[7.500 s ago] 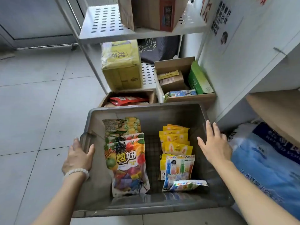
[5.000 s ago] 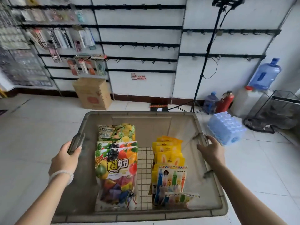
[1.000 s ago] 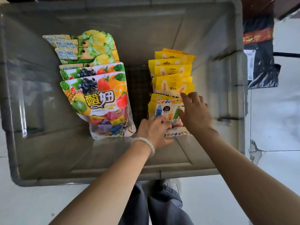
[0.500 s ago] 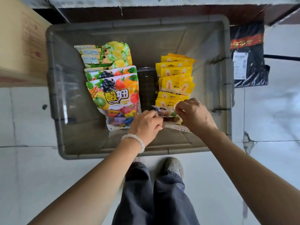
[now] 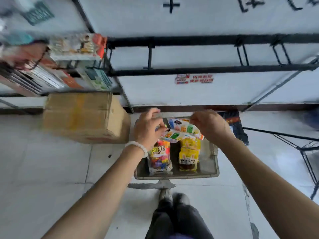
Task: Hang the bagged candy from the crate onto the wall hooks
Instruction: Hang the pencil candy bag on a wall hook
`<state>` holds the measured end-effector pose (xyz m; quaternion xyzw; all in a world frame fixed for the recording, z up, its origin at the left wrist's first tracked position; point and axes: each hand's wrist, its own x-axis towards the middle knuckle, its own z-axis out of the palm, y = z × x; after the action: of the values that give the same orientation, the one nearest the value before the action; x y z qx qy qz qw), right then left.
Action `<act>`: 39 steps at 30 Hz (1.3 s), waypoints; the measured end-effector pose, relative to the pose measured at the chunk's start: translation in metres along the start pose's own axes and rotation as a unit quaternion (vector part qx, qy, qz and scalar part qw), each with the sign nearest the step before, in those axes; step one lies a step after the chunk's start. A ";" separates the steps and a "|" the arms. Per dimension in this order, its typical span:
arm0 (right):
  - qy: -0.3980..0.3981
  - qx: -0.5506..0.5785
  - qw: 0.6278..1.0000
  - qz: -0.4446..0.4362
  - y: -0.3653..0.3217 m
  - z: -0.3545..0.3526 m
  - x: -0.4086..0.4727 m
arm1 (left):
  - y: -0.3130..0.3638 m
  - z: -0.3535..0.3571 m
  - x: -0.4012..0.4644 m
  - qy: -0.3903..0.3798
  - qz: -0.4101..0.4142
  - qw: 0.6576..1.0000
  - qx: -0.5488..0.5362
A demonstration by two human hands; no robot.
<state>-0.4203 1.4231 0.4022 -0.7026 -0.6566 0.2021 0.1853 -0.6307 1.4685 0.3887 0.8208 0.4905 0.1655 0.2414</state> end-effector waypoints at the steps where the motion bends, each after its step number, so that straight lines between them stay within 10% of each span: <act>1: 0.003 -0.005 1.000 -0.019 -0.022 -0.025 0.002 | 0.012 -0.030 0.001 0.008 0.014 1.000 0.012; 16: 0.173 -0.005 0.965 -0.197 -0.229 -0.274 0.029 | 0.142 -0.312 0.037 0.293 0.162 0.924 0.185; 39: 0.296 0.179 0.910 -0.227 -0.422 -0.351 0.128 | 0.103 -0.543 0.089 0.419 0.237 0.857 0.183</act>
<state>-0.5860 1.5816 0.9170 -0.5169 -0.6665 0.0514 0.5348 -0.7903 1.6330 0.8996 0.7948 0.3577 0.4528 -0.1881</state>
